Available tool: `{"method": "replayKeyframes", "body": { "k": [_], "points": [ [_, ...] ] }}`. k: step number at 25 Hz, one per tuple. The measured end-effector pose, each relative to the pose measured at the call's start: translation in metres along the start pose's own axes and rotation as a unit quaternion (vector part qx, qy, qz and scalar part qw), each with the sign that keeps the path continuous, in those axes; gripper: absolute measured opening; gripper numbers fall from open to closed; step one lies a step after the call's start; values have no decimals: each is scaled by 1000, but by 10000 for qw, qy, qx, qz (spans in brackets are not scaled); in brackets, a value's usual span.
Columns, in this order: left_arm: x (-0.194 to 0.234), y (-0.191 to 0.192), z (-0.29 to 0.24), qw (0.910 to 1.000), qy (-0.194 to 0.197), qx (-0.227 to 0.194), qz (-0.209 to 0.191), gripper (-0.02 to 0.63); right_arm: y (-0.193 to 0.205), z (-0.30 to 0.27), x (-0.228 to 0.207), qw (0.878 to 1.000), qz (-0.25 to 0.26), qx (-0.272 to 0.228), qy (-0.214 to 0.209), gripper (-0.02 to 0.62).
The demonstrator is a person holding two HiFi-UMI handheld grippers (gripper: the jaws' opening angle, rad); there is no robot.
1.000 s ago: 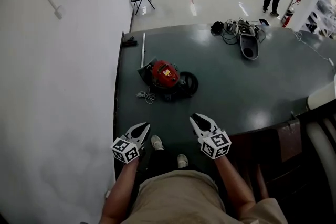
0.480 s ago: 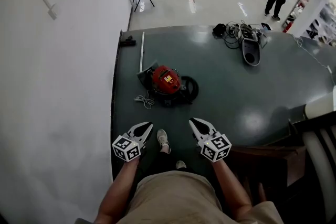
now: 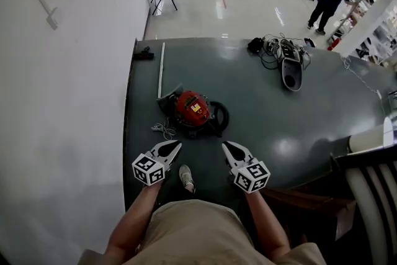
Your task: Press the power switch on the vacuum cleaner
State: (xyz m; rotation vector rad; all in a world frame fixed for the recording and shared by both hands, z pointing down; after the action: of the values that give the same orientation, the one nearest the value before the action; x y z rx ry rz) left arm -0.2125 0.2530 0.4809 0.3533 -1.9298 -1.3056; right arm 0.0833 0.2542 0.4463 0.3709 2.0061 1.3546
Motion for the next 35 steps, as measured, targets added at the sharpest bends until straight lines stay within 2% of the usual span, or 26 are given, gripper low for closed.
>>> {"method": "replayKeyframes", "body": {
  "k": [7,13,19,27,31,35],
  "points": [
    [67,-18,-9,10000,47,-44,0,6,5,-41,-10,9993,-67,120,349,20],
    [89,-16,-21,9999,104,-2,122,6,-6,-59,-24,9983,-4,93,581,18],
    [104,-22,-41,9997,187,131,113,6,-35,-74,-48,9966,103,-179,803,18],
    [132,-49,-76,9995,149,246,124,6,-99,-121,-96,9951,265,-434,849,18],
    [150,-55,-99,9993,-4,329,197,6,-103,-146,-130,9950,366,-194,904,20],
    [170,-57,-125,9983,-115,494,279,6,-85,-170,-160,9958,184,191,878,18]
  ]
}}
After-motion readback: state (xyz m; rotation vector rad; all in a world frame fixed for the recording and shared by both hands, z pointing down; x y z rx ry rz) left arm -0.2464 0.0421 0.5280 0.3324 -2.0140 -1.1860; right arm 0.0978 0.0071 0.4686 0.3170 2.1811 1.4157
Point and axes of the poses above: the fingertips, and each gripper's own axes: z backward along the fingers, x to its left, y out of its underside, the point moved 10 cm from there along z, backward along the fingers, and after that the axes turned 3 degrees about -x, right-handed, at the moved point
